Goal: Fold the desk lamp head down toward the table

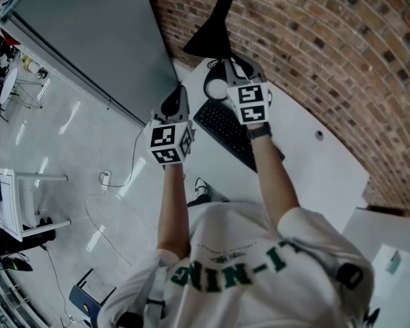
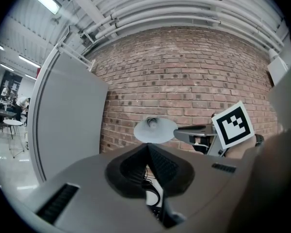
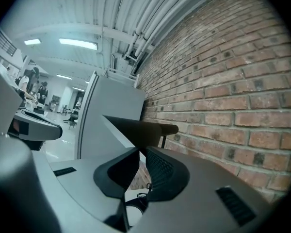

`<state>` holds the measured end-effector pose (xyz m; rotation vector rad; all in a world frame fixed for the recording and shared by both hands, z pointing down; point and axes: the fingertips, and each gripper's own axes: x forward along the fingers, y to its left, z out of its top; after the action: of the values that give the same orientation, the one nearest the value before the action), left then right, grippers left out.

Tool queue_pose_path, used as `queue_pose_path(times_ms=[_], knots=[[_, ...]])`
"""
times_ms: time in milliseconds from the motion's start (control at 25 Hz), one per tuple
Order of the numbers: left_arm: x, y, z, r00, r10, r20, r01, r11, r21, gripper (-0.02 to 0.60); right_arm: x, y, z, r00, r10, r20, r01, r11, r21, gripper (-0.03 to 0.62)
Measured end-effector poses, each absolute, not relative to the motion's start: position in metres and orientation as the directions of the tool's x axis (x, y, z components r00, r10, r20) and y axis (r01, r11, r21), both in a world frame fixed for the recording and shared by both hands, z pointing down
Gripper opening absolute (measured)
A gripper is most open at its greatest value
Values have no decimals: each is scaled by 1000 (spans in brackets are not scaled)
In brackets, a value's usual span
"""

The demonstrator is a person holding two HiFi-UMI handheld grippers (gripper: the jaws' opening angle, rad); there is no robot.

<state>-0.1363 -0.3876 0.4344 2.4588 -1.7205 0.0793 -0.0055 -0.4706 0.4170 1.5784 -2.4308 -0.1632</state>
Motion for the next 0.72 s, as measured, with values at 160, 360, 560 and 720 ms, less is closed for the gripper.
queue_pose_path(times_ms=[160,360,560,720], knots=[[-137,-388,439,341,-931,130,-939,-332,88,2,-4,-473,430,-392,-906,157,-885,418,204,40],[-136,-389,445,339,-930,143,-940,-329,90,2,-3,-476,442,-388,-905,173,-886,418,201,43],[-135,-390,451,343,-927,153,-938,-331,100,2,-2,-479,455,-386,-902,196,-884,422,203,44],[-133,-391,457,347,-923,167,-937,-335,99,2,0,-482,466,-376,-902,214,-881,419,219,46]])
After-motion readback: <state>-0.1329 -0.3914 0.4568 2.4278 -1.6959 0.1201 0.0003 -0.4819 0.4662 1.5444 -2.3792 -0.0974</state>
